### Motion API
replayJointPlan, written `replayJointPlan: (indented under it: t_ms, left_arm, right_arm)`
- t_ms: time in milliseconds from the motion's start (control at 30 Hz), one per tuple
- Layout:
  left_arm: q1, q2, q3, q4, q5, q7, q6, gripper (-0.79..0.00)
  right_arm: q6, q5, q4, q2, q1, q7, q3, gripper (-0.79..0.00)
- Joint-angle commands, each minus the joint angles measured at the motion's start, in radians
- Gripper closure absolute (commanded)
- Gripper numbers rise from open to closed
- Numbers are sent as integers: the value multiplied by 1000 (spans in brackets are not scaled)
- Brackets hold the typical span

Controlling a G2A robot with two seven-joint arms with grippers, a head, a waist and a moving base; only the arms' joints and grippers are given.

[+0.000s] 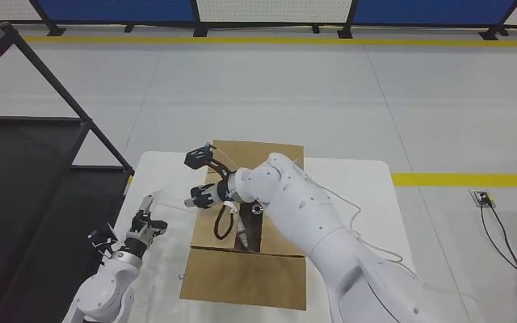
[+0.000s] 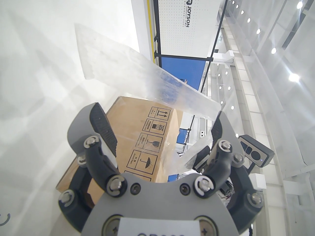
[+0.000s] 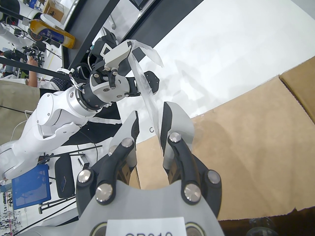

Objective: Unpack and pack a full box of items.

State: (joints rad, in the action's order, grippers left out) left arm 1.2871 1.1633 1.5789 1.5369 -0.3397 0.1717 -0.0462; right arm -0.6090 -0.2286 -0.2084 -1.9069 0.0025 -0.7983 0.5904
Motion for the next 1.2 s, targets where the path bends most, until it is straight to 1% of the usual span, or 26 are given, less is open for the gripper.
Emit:
replayJointPlan:
  t_ms: [0, 67, 100, 133, 167, 200, 767, 967, 1100, 1167]
  left_arm:
    - [0, 1, 1, 0, -1, 2, 1, -785]
    - [0, 1, 2, 0, 0, 4, 1, -785]
    - [1, 1, 3, 0, 0, 5, 1, -785]
    - [1, 2, 5, 0, -1, 4, 1, -785]
    - [2, 2, 6, 0, -1, 4, 1, -785]
    - [2, 2, 7, 1, -1, 5, 2, -785]
    - [4, 4, 46, -11, -22, 12, 9, -785]
    - [6, 6, 42, -13, -18, 16, 5, -785]
    - [3, 4, 33, -24, 1, 54, -3, -785]
    - [3, 0, 25, -35, 40, 117, -6, -785]
  right_arm:
    - [5, -7, 0, -3, 0, 0, -1, -212]
    - [9, -9, 3, -6, 0, 1, 1, -182]
    - [10, -10, 4, -7, 0, 0, 1, -142]
    - [11, -11, 6, -8, 1, 0, 3, -68]
    - [11, -11, 8, -9, 1, 0, 4, -18]
    - [11, -12, 10, -10, 1, -1, 5, 0]
    - [30, -27, 23, -17, 6, -6, 25, 0]
    - [28, -32, 23, -17, 6, -10, 32, 0]
    - [24, -34, 24, -17, 7, -12, 37, 0]
    - [24, -35, 24, -17, 8, -12, 40, 0]
